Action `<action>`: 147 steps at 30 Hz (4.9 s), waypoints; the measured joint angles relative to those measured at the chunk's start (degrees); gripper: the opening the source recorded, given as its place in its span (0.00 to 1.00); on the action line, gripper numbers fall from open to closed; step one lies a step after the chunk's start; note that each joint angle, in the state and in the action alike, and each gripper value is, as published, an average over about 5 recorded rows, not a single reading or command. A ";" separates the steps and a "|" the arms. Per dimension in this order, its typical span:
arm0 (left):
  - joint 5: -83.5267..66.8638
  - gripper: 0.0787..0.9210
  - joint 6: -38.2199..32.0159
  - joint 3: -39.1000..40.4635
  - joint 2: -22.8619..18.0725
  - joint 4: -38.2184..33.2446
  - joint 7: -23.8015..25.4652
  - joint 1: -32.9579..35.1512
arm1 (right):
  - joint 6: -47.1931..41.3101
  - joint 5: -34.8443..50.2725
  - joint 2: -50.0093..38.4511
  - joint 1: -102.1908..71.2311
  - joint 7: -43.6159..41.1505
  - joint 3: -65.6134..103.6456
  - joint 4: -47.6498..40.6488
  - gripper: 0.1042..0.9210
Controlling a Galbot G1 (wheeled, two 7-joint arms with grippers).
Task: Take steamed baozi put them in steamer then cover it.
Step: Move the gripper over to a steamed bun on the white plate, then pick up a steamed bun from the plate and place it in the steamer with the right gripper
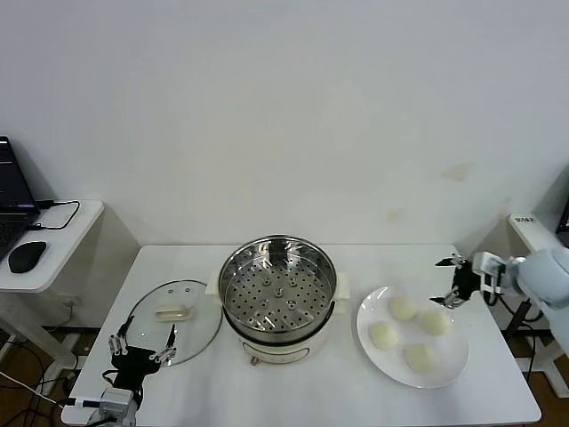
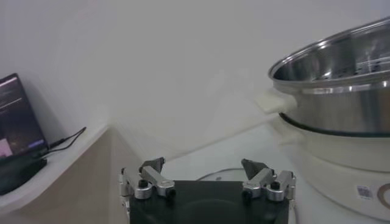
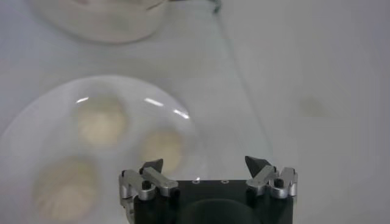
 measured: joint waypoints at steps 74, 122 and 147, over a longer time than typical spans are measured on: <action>0.11 0.88 0.68 -0.84 -1.06 2.55 -1.40 0.85 | 2.62 -7.08 14.29 18.80 -6.74 -22.33 -22.12 0.49; 0.18 0.88 2.37 -1.35 -2.26 -2.74 -3.00 3.85 | 30.62 9.29 41.54 53.39 -8.84 -52.48 -26.09 0.53; -0.03 0.88 3.01 -1.50 -2.78 -2.73 -2.39 4.05 | 51.27 -5.63 48.62 47.56 -1.20 -53.60 -31.81 0.54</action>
